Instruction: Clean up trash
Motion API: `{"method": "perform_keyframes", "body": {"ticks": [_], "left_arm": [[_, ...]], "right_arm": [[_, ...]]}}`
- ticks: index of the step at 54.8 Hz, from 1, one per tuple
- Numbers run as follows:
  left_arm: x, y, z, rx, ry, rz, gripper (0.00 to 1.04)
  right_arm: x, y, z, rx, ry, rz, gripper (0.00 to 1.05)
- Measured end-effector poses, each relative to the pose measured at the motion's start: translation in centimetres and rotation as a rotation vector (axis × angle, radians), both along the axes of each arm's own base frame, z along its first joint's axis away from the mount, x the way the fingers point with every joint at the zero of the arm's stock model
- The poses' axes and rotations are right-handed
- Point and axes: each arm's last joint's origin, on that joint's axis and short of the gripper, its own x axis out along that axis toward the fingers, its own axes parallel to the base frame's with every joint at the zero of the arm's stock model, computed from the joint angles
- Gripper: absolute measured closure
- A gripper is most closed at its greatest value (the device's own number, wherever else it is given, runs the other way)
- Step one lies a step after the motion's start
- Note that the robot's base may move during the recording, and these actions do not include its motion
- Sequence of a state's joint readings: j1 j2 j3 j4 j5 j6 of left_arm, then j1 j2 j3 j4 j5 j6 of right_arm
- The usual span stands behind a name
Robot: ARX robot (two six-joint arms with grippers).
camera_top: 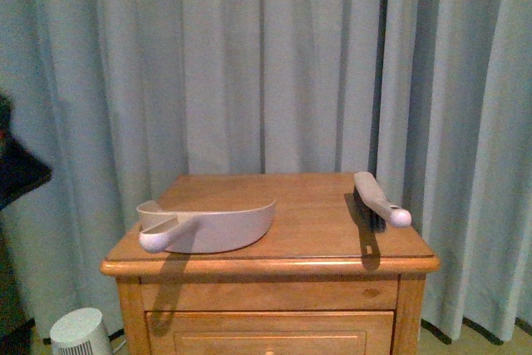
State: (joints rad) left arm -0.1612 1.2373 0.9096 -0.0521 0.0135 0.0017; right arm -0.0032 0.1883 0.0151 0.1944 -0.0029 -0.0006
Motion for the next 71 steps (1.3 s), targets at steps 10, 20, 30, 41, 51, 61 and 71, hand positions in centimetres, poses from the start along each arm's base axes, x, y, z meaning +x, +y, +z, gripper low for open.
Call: {"method": "perform_keyframes", "body": {"ticks": [10,20,30,41,51,61,71], "left_arm": [[6.0,-4.8,2.5,0.102,0.024,-0.058,0.08],[10.0,-7.4,-0.2,0.149,0.116,-0.045,0.08],[13.8,-7.8,-3.3,0.197,0.191,0.02,0.08],[15.5,-6.6,-5.2,0.219,0.253,0.065,0.08],[15.6,-6.3,-5.7,0.219,0.276,0.071,0.08],[15.6,-6.9,-6.5,0.203,0.308,0.059,0.08],[15.5,-7.8,-7.3,0.199,0.329,0.038,0.08]], "right_arm": [[0.0,0.0,0.0,0.0,0.0,0.0,0.07],[0.0,0.0,0.0,0.0,0.0,0.0,0.07],[0.0,0.0,0.0,0.0,0.0,0.0,0.07],[0.0,0.0,0.0,0.0,0.0,0.0,0.07],[0.0,0.0,0.0,0.0,0.0,0.0,0.07],[0.0,0.0,0.0,0.0,0.0,0.0,0.07],[0.0,0.0,0.0,0.0,0.0,0.0,0.07]]}}
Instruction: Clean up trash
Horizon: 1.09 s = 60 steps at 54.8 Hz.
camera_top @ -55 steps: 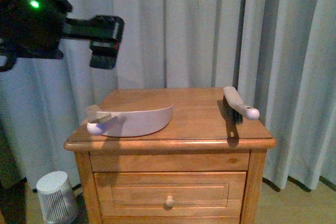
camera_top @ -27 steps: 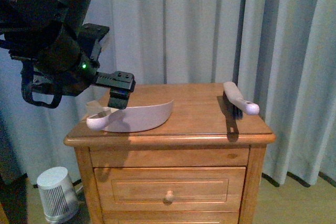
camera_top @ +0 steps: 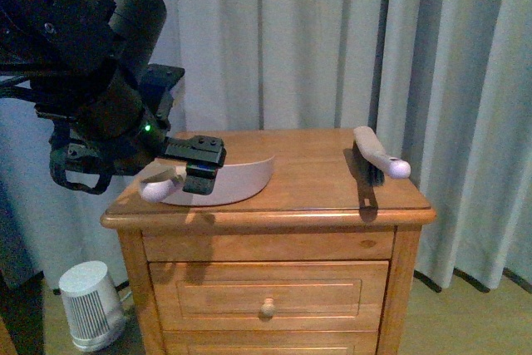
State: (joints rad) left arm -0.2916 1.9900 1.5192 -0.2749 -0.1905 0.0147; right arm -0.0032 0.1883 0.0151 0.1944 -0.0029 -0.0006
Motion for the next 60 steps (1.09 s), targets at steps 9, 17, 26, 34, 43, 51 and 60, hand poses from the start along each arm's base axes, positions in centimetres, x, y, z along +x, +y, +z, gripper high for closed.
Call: {"method": "perform_keyframes", "body": {"ticks": [9,17,26,34,43,51,60], "left_arm": [[0.1,-0.1,-0.4,0.003,0.008,-0.001,0.08],[0.1,-0.1,-0.5,0.004,0.008,-0.001,0.08],[0.2,-0.2,-0.9,0.004,0.014,-0.005,0.08],[0.2,-0.3,-1.2,0.006,0.021,-0.009,0.15],[0.2,-0.3,-1.2,0.005,0.023,-0.013,0.4],[0.2,-0.2,-1.2,0.004,0.031,-0.019,0.63],[0.2,-0.1,-1.2,0.001,0.033,-0.025,0.76]], "right_arm": [[0.0,0.0,0.0,0.0,0.0,0.0,0.07],[0.0,0.0,0.0,0.0,0.0,0.0,0.07],[0.0,0.0,0.0,0.0,0.0,0.0,0.07],[0.0,0.0,0.0,0.0,0.0,0.0,0.07],[0.0,0.0,0.0,0.0,0.0,0.0,0.07],[0.0,0.0,0.0,0.0,0.0,0.0,0.07],[0.0,0.0,0.0,0.0,0.0,0.0,0.07]]}}
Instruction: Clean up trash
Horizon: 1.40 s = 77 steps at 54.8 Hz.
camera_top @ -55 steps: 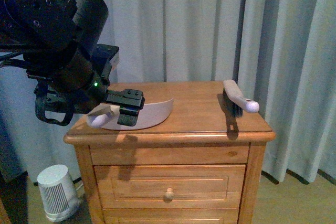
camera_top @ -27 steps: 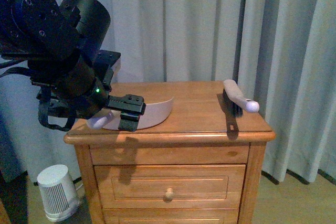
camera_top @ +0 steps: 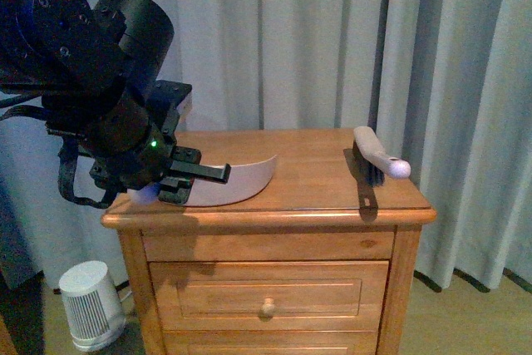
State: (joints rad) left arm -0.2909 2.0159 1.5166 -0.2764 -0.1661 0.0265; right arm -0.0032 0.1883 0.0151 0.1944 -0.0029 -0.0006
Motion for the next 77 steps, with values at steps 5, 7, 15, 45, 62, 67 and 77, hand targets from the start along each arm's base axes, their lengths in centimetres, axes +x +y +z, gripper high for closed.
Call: {"method": "perform_keyframes", "body": {"ticks": [5,7,15,45,62,67,77], "left_arm": [[0.0,0.2,0.0,-0.005,0.002,-0.001,0.76],[0.0,0.3,0.0,-0.006,0.002,0.001,0.76],[-0.1,0.9,0.4,-0.039,-0.016,0.005,0.77],[-12.4,6.1,11.4,-0.13,-0.723,-0.212,0.77],[-23.5,11.9,12.0,-0.138,-0.906,-0.099,0.77],[-25.5,13.0,11.0,-0.138,-0.908,-0.049,0.77],[-27.7,13.2,9.0,-0.156,-0.866,-0.04,0.77]], "right_arm": [[0.0,0.0,0.0,0.0,0.0,0.0,0.07],[0.0,0.0,0.0,0.0,0.0,0.0,0.07],[0.0,0.0,0.0,0.0,0.0,0.0,0.07],[0.0,0.0,0.0,0.0,0.0,0.0,0.07],[0.0,0.0,0.0,0.0,0.0,0.0,0.07],[0.0,0.0,0.0,0.0,0.0,0.0,0.07],[0.0,0.0,0.0,0.0,0.0,0.0,0.07]]}}
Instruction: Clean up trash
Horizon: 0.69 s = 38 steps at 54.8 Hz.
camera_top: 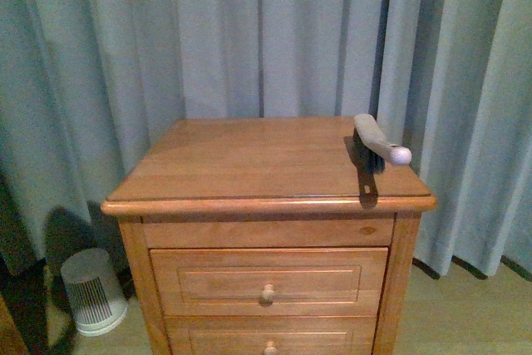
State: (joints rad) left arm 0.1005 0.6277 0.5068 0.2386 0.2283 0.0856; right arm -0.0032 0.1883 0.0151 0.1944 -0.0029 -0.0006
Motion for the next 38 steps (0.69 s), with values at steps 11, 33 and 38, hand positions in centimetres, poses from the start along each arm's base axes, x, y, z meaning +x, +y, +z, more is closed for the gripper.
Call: {"method": "perform_keyframes", "body": {"ticks": [11,33,38], "left_arm": [[0.0,-0.9,0.0,-0.016,0.001,-0.043,0.77],[0.0,-0.9,0.0,-0.024,0.001,-0.04,0.77],[0.0,-0.9,0.0,-0.025,0.001,-0.04,0.77]], "right_arm": [[0.0,0.0,0.0,0.0,0.0,0.0,0.07],[8.7,1.3,5.2,0.087,0.258,-0.141,0.07],[12.6,2.2,7.0,0.103,0.339,-0.112,0.07]]}}
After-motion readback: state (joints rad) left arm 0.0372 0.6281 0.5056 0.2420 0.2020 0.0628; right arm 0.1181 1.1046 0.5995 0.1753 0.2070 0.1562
